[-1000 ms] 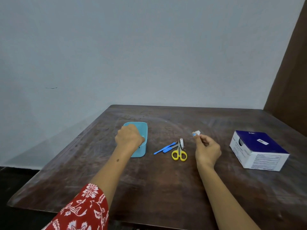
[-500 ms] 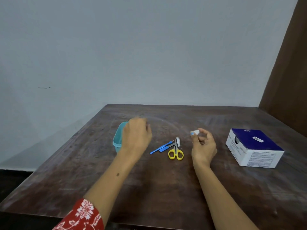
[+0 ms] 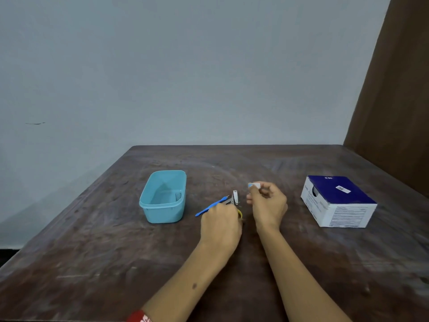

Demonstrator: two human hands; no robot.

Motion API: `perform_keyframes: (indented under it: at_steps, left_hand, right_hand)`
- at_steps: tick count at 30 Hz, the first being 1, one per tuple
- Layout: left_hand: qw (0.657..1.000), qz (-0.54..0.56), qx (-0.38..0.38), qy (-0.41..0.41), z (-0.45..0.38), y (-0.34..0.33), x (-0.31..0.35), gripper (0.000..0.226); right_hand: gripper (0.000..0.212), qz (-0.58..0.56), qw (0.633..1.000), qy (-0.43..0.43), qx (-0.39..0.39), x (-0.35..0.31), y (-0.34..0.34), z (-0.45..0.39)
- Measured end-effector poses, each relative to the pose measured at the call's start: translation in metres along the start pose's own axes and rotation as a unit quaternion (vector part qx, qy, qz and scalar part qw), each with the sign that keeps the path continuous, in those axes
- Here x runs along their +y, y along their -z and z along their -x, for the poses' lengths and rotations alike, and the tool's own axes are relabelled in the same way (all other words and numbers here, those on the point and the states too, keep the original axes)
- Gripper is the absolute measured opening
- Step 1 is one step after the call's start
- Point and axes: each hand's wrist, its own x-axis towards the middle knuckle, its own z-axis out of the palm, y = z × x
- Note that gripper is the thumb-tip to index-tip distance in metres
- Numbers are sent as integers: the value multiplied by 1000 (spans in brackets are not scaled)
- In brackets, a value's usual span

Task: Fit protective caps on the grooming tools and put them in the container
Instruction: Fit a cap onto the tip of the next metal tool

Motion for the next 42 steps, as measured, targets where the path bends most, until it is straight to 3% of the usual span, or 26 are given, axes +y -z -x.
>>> perform_keyframes:
  at_steps: [7,15,18,22,24,29,35,42]
  left_hand:
    - [974,151,-54,161,-6,9,-1,23]
    - [931,222,-156,244,-19,25,-10,66]
    - [889,325,-171,274,-26,27,-20,35]
    - [822,497,-159,228,-30,17,-35,26]
    - [795,565,-114,189,-32,12,-38,24]
    - [771,620,-16,145,-34,-9,-33,26]
    - [749,652,-2,117,-28,-24,-26,30]
    - [718,683,6,133,-27,-29,-30,18]
  right_hand:
    - [21,-14,999,-27,9,-1,-1,2]
    - [12,-19,1000,-22,2,-2,-1,3]
    - [23,-14,1000,-18,-9,-1,0,2]
    - [27,23,1000,14,-15,1,0,3]
    - [25,30,999,30,-14,1,0,3]
    - [18,44,996,65,-28,-1,-2,8]
    - [30,41,990,130,-40,-8,-8,18]
    - [36,52,975,212,-43,-12,-11,28]
